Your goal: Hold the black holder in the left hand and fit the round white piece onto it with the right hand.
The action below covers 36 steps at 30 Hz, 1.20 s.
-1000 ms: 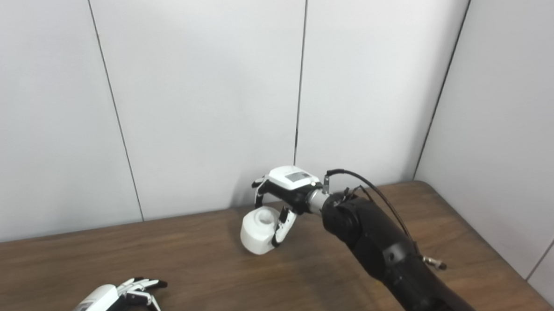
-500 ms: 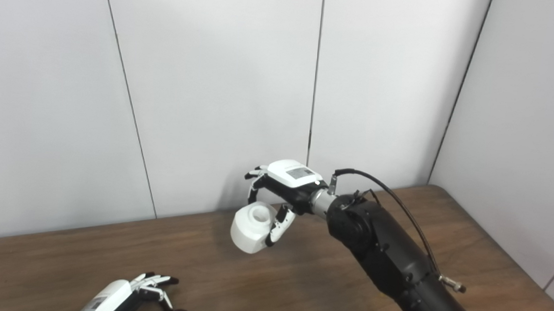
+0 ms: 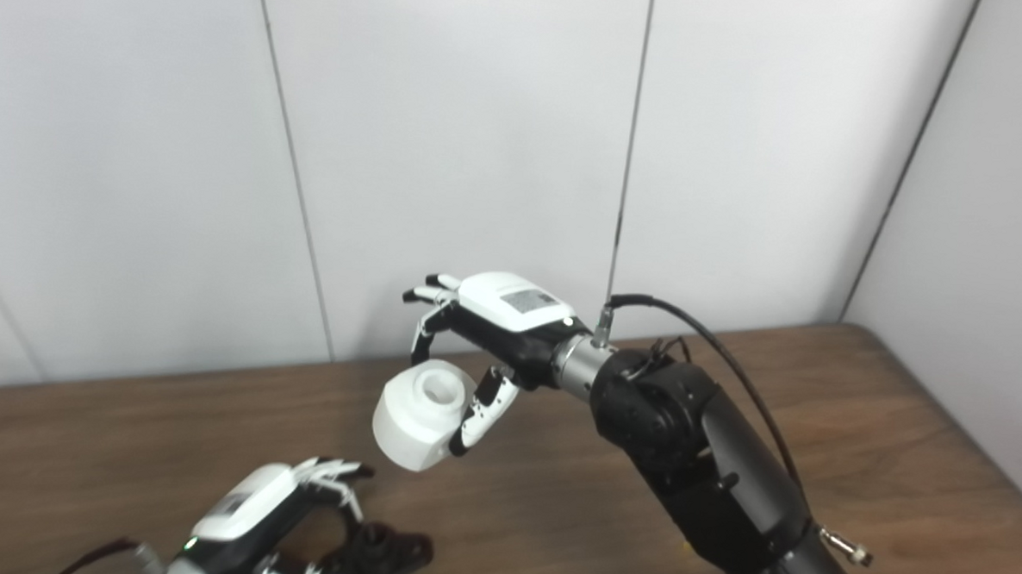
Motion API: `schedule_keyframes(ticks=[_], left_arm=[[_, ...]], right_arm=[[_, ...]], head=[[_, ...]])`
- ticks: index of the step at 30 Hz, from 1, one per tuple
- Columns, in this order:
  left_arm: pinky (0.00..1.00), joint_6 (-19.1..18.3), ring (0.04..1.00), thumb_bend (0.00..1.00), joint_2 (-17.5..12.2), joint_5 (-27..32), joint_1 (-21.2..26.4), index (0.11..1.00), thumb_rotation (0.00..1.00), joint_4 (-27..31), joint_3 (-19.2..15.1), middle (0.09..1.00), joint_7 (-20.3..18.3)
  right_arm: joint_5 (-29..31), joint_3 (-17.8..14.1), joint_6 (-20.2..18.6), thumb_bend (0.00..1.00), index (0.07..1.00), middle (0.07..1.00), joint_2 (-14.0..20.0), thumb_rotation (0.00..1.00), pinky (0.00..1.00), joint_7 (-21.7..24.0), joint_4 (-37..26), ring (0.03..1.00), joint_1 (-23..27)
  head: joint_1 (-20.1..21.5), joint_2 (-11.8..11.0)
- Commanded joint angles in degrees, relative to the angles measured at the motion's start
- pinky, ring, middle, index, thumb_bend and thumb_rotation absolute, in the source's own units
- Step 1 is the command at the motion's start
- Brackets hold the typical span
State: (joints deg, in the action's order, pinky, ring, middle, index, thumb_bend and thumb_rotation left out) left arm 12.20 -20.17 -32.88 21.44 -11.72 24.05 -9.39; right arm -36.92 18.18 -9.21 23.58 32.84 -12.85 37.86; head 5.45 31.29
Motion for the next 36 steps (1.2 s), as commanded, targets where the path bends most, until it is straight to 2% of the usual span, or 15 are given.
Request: schedule_keyframes(ticks=[1,4,9,15,23,26,30,36], left_arm=[[0.96,-1.2,0.899,0.51,0.2,-2.4,0.7,0.481,0.05,0.4,0.8,0.881,-1.4],[0.95,-1.6,0.894,0.52,0.6,-2.7,0.6,0.481,0.05,0.6,0.7,0.876,-1.1],[0.92,-1.2,0.886,0.52,1.2,-2.8,0.7,0.481,0.05,0.0,0.4,0.868,-0.4],[0.94,-2.4,0.896,0.52,1.5,-3.0,0.8,0.481,0.05,0.8,0.2,0.877,-1.7],[0.95,-4.2,0.903,0.52,1.6,-4.0,0.8,0.481,0.05,2.4,0.8,0.882,-2.6],[0.95,-4.4,0.905,0.52,1.6,-3.9,0.6,0.481,0.05,2.7,0.8,0.881,-2.5],[0.95,-4.7,0.904,0.52,1.7,-3.4,0.4,0.481,0.05,3.1,0.7,0.880,-2.7],[0.94,-4.8,0.899,0.52,1.9,-3.0,0.0,0.481,0.05,3.2,0.5,0.878,-2.7]], right_arm=[[0.9,-0.5,-1.5,0.50,0.484,0.960,-0.6,0.15,0.87,0.7,-2.8,0.998,1.4],[0.3,0.3,-4.2,0.50,0.486,0.971,-1.9,0.15,0.91,2.7,-5.3,1.000,0.8],[-1.6,2.2,-7.6,0.50,0.485,0.975,-3.6,0.15,0.90,5.5,-9.2,1.000,-0.3],[-3.4,3.7,-9.1,0.50,0.484,0.973,-4.7,0.15,0.82,7.4,-11.6,0.995,-1.4],[-9.7,6.3,-10.4,0.50,0.484,0.939,-6.8,0.15,0.71,9.0,-12.6,0.950,-2.8],[-13.7,7.1,-11.8,0.50,0.484,0.932,-8.1,0.14,0.69,9.6,-12.7,0.951,-3.4],[-22.7,7.8,-14.2,0.51,0.483,0.929,-9.9,0.14,0.69,11.5,-13.5,0.943,-4.8],[-35.1,6.9,-15.2,0.51,0.493,0.904,-13.1,0.14,0.62,13.4,-14.3,0.906,-7.4]], head=[[-0.3,0.4],[-1.0,1.2],[-1.7,2.4],[-2.6,3.4],[-2.8,3.7],[-2.1,3.6],[-2.4,3.7],[-2.7,3.5]])
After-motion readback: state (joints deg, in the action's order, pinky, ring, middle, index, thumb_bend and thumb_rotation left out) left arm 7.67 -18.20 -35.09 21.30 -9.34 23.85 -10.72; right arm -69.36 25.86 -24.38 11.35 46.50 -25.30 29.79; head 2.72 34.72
